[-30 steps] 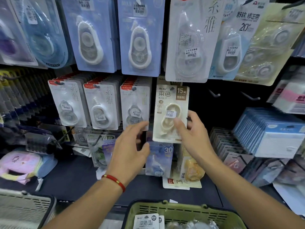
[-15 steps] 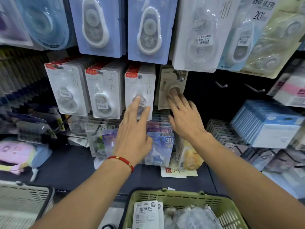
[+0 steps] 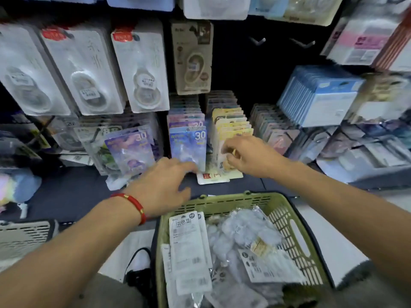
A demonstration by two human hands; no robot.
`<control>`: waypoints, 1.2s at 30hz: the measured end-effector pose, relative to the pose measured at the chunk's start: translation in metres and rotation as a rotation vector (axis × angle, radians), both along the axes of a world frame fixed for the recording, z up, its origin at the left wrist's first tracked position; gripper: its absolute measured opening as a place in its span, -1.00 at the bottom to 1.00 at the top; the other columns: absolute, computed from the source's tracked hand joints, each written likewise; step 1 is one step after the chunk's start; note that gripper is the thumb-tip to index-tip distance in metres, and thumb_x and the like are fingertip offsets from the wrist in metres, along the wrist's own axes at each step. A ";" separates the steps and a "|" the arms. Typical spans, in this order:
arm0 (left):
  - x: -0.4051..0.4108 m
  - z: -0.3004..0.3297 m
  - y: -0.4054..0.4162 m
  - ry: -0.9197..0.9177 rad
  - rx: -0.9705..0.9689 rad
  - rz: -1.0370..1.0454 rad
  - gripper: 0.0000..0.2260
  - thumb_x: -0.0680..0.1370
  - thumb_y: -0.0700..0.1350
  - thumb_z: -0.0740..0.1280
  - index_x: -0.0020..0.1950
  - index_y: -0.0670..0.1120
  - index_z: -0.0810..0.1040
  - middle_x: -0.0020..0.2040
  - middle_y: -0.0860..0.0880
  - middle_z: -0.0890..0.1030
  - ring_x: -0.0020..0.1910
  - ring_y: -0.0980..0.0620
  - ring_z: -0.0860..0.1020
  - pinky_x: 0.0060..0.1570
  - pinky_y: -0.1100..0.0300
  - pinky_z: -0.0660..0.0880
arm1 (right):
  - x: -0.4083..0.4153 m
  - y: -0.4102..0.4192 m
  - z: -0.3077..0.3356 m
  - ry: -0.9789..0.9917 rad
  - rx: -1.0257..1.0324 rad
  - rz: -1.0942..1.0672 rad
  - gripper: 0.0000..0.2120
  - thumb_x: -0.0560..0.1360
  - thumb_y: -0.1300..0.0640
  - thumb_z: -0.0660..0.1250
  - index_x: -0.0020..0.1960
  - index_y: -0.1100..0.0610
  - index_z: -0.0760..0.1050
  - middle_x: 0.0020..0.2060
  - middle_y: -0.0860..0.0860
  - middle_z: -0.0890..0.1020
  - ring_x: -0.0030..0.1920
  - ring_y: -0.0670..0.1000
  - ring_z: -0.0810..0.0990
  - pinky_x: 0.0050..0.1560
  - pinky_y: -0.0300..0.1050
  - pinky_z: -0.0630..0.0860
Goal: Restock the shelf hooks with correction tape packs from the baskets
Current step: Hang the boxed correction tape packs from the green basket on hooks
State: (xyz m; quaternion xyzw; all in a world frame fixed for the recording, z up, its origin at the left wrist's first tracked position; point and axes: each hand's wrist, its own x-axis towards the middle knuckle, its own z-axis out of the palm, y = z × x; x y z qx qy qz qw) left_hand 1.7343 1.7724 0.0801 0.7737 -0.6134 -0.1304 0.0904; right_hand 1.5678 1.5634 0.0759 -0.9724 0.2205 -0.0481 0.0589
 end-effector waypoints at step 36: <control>-0.117 -0.142 0.043 1.381 0.025 0.528 -0.60 0.50 -0.14 0.52 0.32 -0.13 0.60 0.18 -0.10 0.75 0.21 -0.13 0.70 0.35 -0.21 0.54 | -0.118 0.089 -0.121 -0.290 0.975 -0.430 -0.75 0.71 0.05 0.30 0.25 0.22 0.53 -0.02 0.11 0.66 -0.22 0.12 0.73 -0.15 0.23 0.71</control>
